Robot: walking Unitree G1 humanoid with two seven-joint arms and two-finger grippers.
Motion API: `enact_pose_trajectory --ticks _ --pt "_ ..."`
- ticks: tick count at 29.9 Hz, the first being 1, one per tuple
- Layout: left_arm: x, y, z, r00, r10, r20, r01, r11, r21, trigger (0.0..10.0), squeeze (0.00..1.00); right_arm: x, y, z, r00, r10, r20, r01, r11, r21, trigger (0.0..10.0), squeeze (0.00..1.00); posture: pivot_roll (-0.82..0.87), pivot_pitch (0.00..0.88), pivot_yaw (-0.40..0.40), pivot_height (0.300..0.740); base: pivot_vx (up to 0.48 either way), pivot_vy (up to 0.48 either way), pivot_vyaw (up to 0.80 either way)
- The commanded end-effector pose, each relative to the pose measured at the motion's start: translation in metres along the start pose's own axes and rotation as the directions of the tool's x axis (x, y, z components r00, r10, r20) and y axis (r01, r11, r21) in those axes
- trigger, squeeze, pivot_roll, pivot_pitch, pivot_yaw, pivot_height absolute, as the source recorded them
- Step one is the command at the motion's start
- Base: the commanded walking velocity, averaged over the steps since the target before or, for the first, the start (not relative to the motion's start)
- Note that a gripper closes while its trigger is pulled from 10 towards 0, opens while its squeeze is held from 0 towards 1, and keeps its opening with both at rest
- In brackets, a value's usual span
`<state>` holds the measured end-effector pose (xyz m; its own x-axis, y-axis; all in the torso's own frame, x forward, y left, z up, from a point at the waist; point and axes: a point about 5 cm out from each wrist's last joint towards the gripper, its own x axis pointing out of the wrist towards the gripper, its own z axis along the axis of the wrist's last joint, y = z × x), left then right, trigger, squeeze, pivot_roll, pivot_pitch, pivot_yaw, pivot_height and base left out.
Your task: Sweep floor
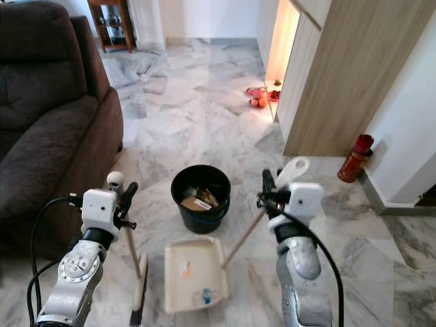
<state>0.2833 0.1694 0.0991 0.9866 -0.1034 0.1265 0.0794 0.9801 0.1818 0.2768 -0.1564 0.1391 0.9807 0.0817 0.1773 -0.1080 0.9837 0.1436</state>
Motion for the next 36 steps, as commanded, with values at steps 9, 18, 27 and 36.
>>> enact_pose_trajectory --ticks 9,18,27,36 --pt "0.003 0.003 0.005 0.999 0.013 0.037 -0.014 1.000 0.008 10.0 0.00 0.008 0.011 0.042 0.993 0.033 0.117 -0.037 0.999 0.026 10.0 0.00 0.11 0.048 -0.002 0.740 0.000 0.000 0.00" --pt "0.001 0.005 0.003 0.999 0.024 0.034 -0.024 1.000 0.014 10.0 0.00 0.018 0.013 0.064 0.975 -0.020 0.220 0.010 0.999 0.048 10.0 0.00 0.12 0.039 -0.003 0.740 0.000 0.000 0.00" --pt "-0.002 0.008 0.004 0.998 0.044 0.042 -0.045 0.999 0.021 10.0 0.00 0.027 0.023 0.072 0.962 -0.024 0.270 0.009 0.998 0.059 10.0 0.00 0.13 0.027 -0.001 0.740 0.000 0.000 0.00" --pt "-0.003 0.012 0.005 0.996 0.067 0.052 -0.069 0.997 0.033 10.0 0.00 0.032 0.028 0.075 0.952 -0.027 0.304 0.010 0.998 0.056 10.0 0.00 0.13 0.014 -0.001 0.740 0.000 0.000 0.00"
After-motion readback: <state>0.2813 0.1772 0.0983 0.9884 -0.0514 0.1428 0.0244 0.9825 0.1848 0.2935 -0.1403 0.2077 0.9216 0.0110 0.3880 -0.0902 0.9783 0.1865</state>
